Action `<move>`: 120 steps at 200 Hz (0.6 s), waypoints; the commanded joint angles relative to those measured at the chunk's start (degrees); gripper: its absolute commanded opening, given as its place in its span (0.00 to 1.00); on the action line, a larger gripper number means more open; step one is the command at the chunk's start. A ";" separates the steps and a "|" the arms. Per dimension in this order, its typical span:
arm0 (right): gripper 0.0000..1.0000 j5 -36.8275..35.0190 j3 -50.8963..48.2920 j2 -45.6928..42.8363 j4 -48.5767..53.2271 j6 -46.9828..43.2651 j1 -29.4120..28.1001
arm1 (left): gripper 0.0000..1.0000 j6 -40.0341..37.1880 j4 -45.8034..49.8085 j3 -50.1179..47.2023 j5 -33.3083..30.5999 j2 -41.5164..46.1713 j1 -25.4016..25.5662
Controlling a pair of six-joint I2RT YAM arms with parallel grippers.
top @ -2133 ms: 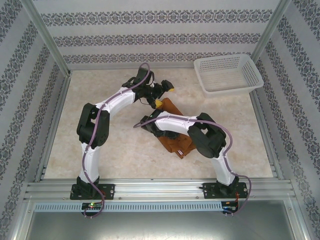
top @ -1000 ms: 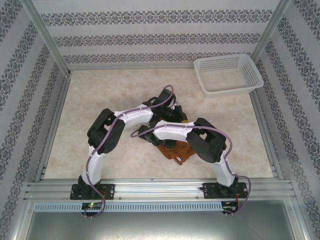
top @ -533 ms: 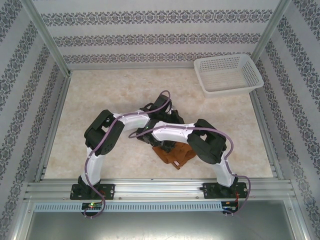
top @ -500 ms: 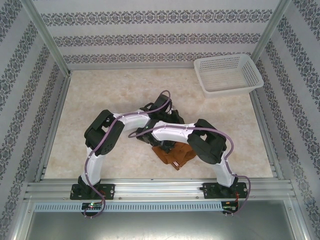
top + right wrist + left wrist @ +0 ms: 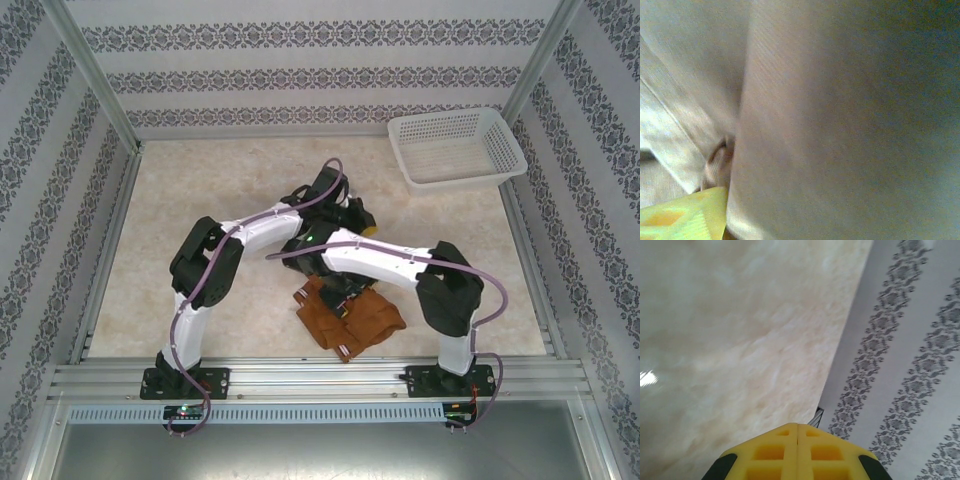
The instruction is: Roll up the long pants
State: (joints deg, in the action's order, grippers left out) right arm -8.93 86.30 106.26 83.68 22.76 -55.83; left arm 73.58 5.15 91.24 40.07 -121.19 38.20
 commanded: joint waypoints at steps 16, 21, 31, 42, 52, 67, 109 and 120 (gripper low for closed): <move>0.75 8.78 11.01 -22.01 -10.95 1.88 11.25 | 0.00 -4.37 8.23 4.57 -0.66 -10.11 2.17; 0.75 9.11 10.37 -22.89 -11.43 2.16 11.64 | 0.00 -4.34 8.63 5.85 -0.56 -10.58 2.08; 0.75 9.28 8.78 -24.24 -12.24 2.38 12.50 | 0.00 -3.98 9.09 8.29 -0.14 -11.77 1.68; 0.75 9.37 6.91 -25.33 -12.70 2.67 13.79 | 0.00 -3.57 9.47 10.90 0.25 -12.81 1.13; 0.75 9.85 5.34 -26.25 -13.28 2.65 15.28 | 0.00 -3.78 10.64 13.28 0.34 -13.49 0.62; 0.76 11.31 3.25 -27.61 -14.67 1.76 18.74 | 0.00 -4.82 12.63 15.82 0.25 -13.34 -0.17; 0.77 31.30 -3.11 -26.12 -19.64 -3.80 42.25 | 0.00 -6.51 13.48 13.09 0.09 -8.63 -2.06; 0.76 36.32 -4.83 -23.84 -20.91 -5.24 46.67 | 0.00 -6.28 12.63 10.73 -0.28 -6.68 -2.32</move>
State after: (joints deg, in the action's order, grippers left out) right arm 13.37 84.36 80.36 66.00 21.41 -17.87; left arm 68.99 15.99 105.32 40.03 -133.34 37.12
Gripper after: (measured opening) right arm 0.766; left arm 0.049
